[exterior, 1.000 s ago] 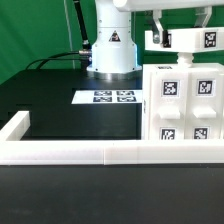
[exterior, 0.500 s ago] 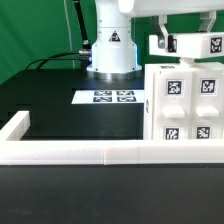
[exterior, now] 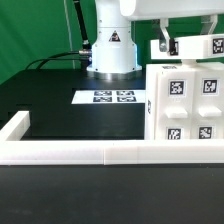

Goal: Assemble cabinet

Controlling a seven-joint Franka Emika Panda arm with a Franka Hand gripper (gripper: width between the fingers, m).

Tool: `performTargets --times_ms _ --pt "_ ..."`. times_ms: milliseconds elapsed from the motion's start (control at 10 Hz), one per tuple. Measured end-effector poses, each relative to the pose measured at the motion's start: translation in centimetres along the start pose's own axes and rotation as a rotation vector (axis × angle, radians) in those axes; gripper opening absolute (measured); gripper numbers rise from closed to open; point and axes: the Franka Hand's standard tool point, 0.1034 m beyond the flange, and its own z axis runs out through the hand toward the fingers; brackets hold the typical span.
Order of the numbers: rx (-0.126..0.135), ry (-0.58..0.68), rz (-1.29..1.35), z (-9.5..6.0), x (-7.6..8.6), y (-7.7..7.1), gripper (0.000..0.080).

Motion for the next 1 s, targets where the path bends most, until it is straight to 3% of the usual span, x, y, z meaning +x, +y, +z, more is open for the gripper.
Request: performTargets --times_ms 800,1000 --pt "0.0 0.001 0.016 -0.01 0.02 0.02 0.0561" --pt "0.003 0.002 0.146 0.0 0.06 -0.06 0.0561"
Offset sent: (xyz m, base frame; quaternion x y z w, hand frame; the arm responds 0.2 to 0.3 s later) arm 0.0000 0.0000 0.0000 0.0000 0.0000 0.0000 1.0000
